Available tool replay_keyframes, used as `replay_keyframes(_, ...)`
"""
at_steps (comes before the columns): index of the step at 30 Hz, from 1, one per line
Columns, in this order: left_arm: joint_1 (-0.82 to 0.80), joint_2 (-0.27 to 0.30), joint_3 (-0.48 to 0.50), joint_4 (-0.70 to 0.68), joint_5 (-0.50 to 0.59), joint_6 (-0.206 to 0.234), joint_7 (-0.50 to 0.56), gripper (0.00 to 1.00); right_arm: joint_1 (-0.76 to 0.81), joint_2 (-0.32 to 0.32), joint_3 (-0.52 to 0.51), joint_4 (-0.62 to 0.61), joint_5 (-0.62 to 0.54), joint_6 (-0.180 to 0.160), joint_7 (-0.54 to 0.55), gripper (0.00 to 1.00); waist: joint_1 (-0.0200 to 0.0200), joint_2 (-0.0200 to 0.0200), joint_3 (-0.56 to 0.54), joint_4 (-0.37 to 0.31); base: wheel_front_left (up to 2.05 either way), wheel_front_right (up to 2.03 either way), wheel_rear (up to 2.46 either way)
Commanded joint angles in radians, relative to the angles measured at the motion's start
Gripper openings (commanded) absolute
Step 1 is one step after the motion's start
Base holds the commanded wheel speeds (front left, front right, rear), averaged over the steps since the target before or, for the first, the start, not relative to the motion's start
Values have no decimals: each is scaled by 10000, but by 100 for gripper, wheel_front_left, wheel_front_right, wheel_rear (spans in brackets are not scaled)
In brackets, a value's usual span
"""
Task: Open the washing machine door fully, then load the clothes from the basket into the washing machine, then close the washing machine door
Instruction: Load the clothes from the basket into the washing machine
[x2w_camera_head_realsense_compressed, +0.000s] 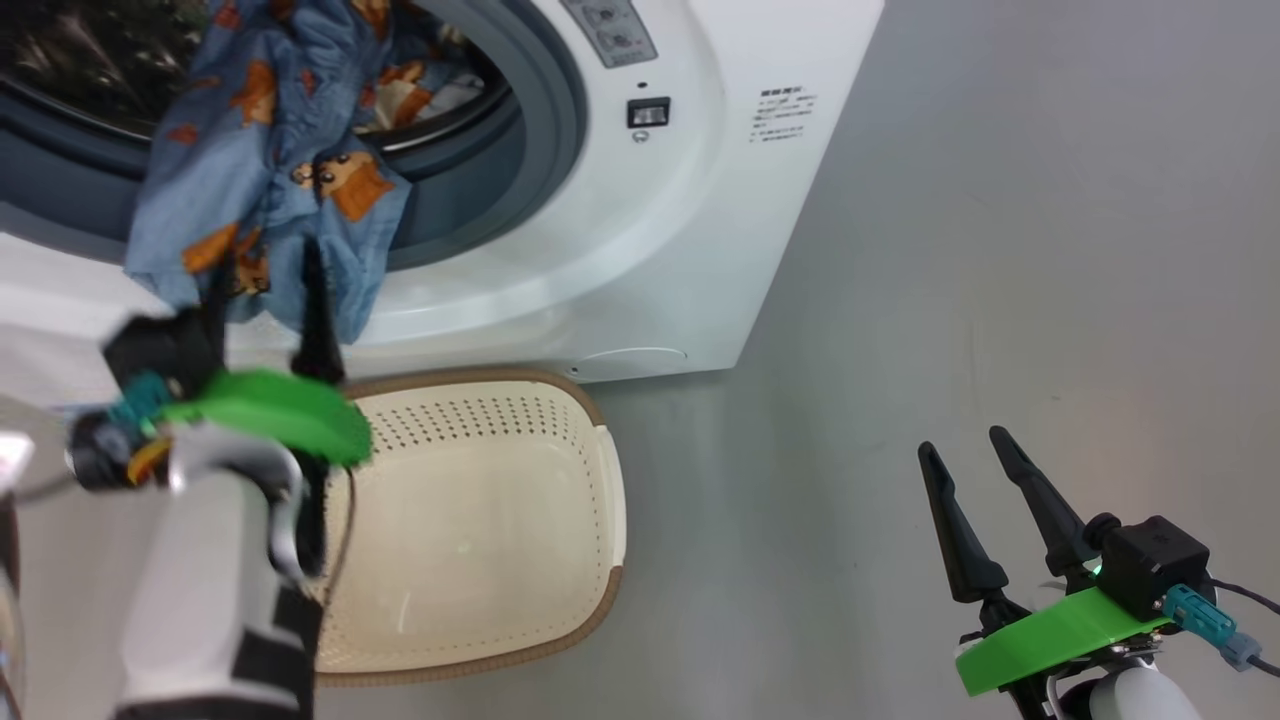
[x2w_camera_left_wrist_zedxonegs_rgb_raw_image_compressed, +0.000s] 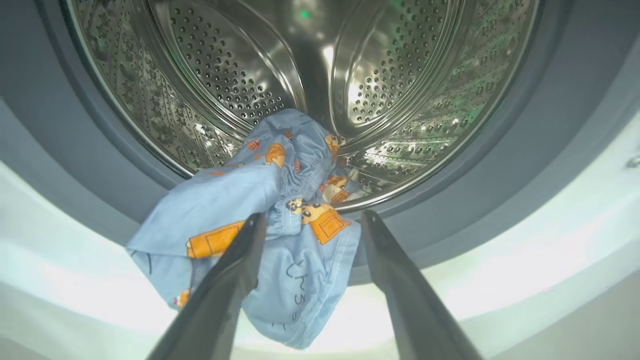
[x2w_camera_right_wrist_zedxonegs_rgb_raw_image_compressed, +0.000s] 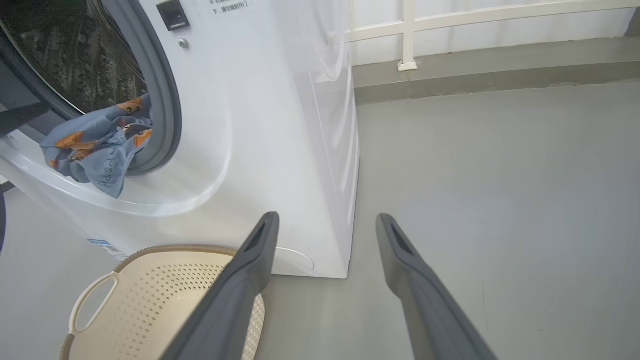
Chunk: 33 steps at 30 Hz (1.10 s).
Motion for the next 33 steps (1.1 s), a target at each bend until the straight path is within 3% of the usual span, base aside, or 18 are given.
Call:
replay_keyframes(1,232,326,142,-380,-63,99,-53,100,263,-91,225,-231,-141,14,-48,100,0,0,-81,70,0,0,0)
replay_keyframes(14,3391,324,-445,-2863,-577,964,-53,100,562,-102,88,-245,-147,14,-48,100,0,0,-496,373,0,0,0)
replay_keyframes(33,6379,323,11,-5320,-1102,1395,-53,100,686,-163,-20,-299,-182,14,-48,100,0,0,-569,337,0,0,0)
